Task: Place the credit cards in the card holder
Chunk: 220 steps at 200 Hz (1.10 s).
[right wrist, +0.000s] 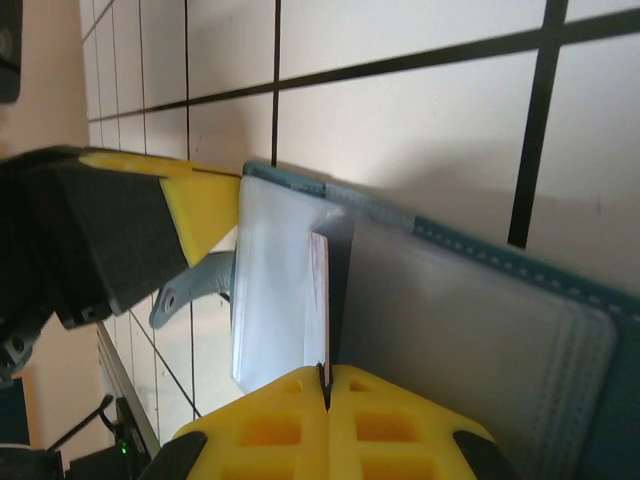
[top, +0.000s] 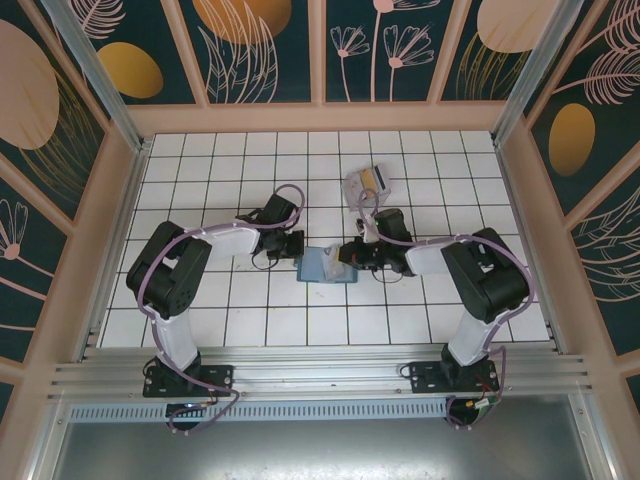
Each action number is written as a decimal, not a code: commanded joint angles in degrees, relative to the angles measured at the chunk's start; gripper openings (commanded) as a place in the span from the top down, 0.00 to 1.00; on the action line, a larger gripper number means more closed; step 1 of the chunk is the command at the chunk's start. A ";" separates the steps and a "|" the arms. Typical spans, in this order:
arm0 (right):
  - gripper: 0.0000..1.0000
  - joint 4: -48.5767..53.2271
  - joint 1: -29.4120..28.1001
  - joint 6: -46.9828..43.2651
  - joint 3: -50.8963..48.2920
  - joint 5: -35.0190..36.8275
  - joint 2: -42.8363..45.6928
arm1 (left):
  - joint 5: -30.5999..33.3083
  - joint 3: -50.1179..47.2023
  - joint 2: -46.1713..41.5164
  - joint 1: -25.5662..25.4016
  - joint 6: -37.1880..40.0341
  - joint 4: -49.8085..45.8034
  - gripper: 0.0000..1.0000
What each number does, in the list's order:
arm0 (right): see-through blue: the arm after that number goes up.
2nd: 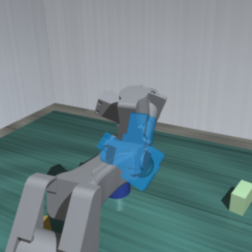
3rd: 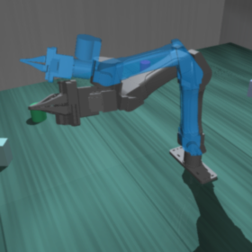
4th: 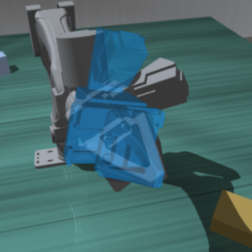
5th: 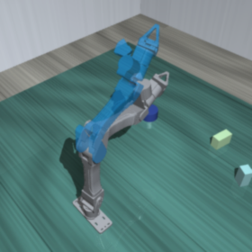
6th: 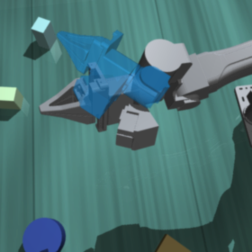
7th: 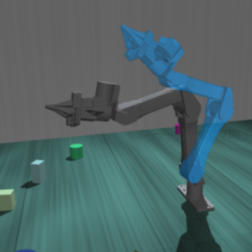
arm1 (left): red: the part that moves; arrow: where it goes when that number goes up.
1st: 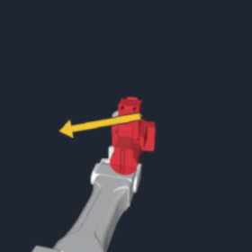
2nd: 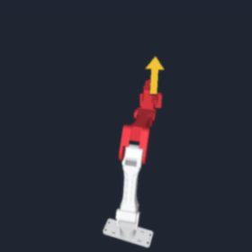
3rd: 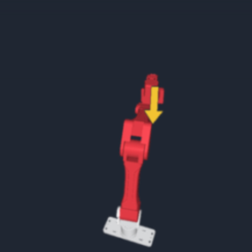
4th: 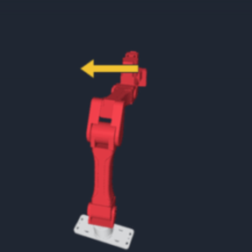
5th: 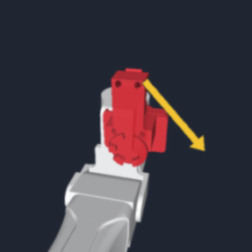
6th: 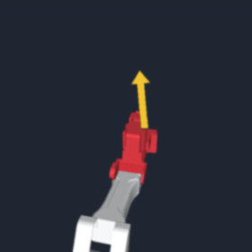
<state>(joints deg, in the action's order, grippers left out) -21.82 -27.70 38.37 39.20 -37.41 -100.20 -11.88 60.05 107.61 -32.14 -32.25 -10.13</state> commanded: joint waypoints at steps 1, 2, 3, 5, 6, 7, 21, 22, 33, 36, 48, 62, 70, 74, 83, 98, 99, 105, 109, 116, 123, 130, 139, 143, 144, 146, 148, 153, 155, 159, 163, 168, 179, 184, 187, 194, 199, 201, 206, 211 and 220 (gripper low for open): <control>0.99 -5.41 -0.89 3.23 -1.45 2.97 -1.09 | 1.00 -4.02 6.23 -0.73 -0.13 -3.98 0.96; 0.99 -5.42 -0.92 3.30 -1.47 3.10 -1.11 | 0.99 -4.00 6.22 -0.73 -0.15 -3.95 0.96; 0.99 -5.51 -0.98 3.38 -1.48 3.20 -1.12 | 0.99 -3.99 6.25 -0.69 -0.17 -3.94 0.96; 0.99 -5.62 -1.13 3.49 -1.54 3.35 -1.11 | 0.98 -3.98 6.24 -0.72 -0.18 -3.93 0.96; 0.99 -5.65 -1.17 3.52 -1.56 3.46 -1.12 | 0.94 -3.98 6.22 -0.72 -0.22 -3.93 0.96; 0.99 -5.71 -1.24 3.58 -1.57 3.56 -1.08 | 0.92 -3.98 6.21 -0.73 -0.25 -3.89 0.96; 0.99 -6.02 -2.52 3.93 -1.71 4.94 -1.20 | 0.65 -3.98 6.47 -0.73 -0.40 -3.58 0.96; 0.99 -6.07 -2.61 3.96 -1.73 5.18 -1.21 | 0.65 -4.03 6.42 -0.73 -0.43 -3.54 0.96; 0.99 -6.68 -3.32 4.27 -1.85 6.74 -1.26 | 0.33 -3.98 6.56 -0.72 -0.52 -3.25 0.96; 0.99 -6.86 -3.32 4.41 -1.85 6.88 -1.38 | 0.20 -4.02 6.69 -0.69 -0.53 -3.17 0.96; 0.99 -6.67 -4.90 4.56 -1.55 8.28 -1.49 | 0.00 -3.98 6.78 -0.73 -0.53 -3.14 0.97; 0.99 -6.13 -5.69 4.80 -1.43 10.20 -1.16 | 0.00 -3.98 6.58 -0.71 -0.46 -3.21 0.98; 0.99 -5.51 -6.13 5.08 -1.28 11.29 -0.89 | 0.10 -4.02 6.53 -0.72 -0.45 -3.31 0.98; 0.99 -5.20 -6.38 5.25 -1.19 11.87 -0.76 | 0.15 -3.99 6.51 -0.68 -0.39 -3.38 0.98; 0.99 -4.19 -7.13 5.67 -0.86 13.38 -0.54 | 0.19 -4.04 6.45 -0.70 -0.36 -3.40 0.98; 1.00 -1.61 -8.86 6.07 0.26 17.19 -0.35 | 0.03 -4.01 6.40 -0.73 -0.45 -3.23 0.99; 1.00 -1.41 -9.04 6.13 0.35 17.46 -0.39 | 0.02 -3.99 6.43 -0.73 -0.45 -3.23 0.99; 1.00 -0.74 -9.63 6.36 0.60 18.63 -0.40 | -0.06 -3.99 6.47 -0.68 -0.53 -3.10 0.99; 1.00 -0.60 -9.88 6.65 0.61 19.15 -0.50 | -0.22 -3.98 6.45 -0.73 -0.62 -3.03 0.99; 1.00 -1.05 -9.94 7.42 0.16 19.62 -0.60 | -0.25 -4.02 6.47 -0.72 -0.67 -2.89 0.99; 1.00 -2.03 -9.87 8.08 -0.55 19.81 -0.56 | -0.34 -3.99 6.38 -0.72 -0.70 -2.88 0.99; 1.00 -2.31 -9.74 8.56 -1.19 20.32 -0.34 | -0.27 -4.02 6.22 -0.73 -0.64 -2.88 0.99; 1.00 -2.58 -9.73 9.11 -2.06 21.52 0.45 | -0.12 -4.00 6.05 -0.72 -0.56 -3.01 0.99; 1.00 -2.69 -9.73 9.38 -2.46 21.98 0.88 | -0.03 -4.00 5.87 -0.70 -0.53 -3.05 0.99; 1.00 -2.69 -9.73 9.45 -2.68 22.09 1.01 | -0.01 -3.99 5.91 -0.67 -0.53 -3.10 0.99; 1.00 -2.70 -9.69 9.64 -2.82 22.42 1.23 | 0.01 -3.98 5.85 -0.72 -0.53 -3.13 0.99; 1.00 -2.70 -9.73 9.73 -2.99 22.67 1.41 | 0.06 -4.04 5.79 -0.68 -0.47 -3.14 1.00; 1.00 -2.79 -9.81 10.25 -3.35 23.21 1.87 | 0.12 -4.02 5.73 -0.67 -0.45 -3.14 1.00; 1.00 -2.79 -9.89 10.39 -3.45 23.42 2.08 | 0.17 -3.99 5.69 -0.69 -0.45 -3.16 1.00; 1.00 -2.94 -10.03 10.76 -3.63 23.72 2.36 | 0.19 -4.06 5.76 -0.68 -0.45 -3.10 1.00; 1.00 -3.04 -10.28 11.03 -3.64 24.05 2.57 | 0.11 -3.98 5.81 -0.69 -0.45 -3.06 1.00; 1.00 -2.84 -10.77 11.19 -3.51 24.53 2.68 | -0.07 -4.03 5.99 -0.73 -0.45 -2.97 1.00; 1.00 -1.16 -12.25 10.95 -2.00 25.97 2.29 | -0.29 -4.01 6.25 -0.70 -0.62 -2.73 1.00; 1.00 -0.06 -12.97 10.68 -1.13 26.63 1.89 | -0.40 -4.00 6.32 -0.69 -0.64 -2.64 1.00; 1.00 0.50 -13.33 10.52 -0.60 27.03 1.64 | -0.48 -3.98 6.33 -0.70 -0.62 -2.62 1.00; 1.00 1.74 -14.13 10.20 0.37 27.91 1.16 | -0.60 -3.99 6.38 -0.69 -0.71 -2.55 1.00; 1.00 2.43 -14.59 10.02 0.85 28.37 0.82 | -0.61 -3.98 6.30 -0.70 -0.71 -2.53 1.00; 1.00 2.74 -14.75 9.89 1.05 28.60 0.69 | -0.60 -4.02 6.25 -0.70 -0.67 -2.53 1.00; 1.00 3.42 -15.10 9.80 1.44 29.06 0.51 | -0.62 -4.03 6.22 -0.69 -0.71 -2.53 1.00; 1.00 3.97 -15.33 9.71 1.69 29.57 0.52 | -0.58 -4.06 6.14 -0.68 -0.75 -2.53 1.00; 0.99 4.86 -15.74 9.36 1.92 30.42 0.52 | -0.43 -4.02 6.03 -0.72 -0.62 -2.61 1.00</control>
<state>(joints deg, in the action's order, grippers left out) -22.50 -41.01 48.42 39.20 -11.79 -98.10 -12.03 59.55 107.35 -32.12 -32.51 -9.21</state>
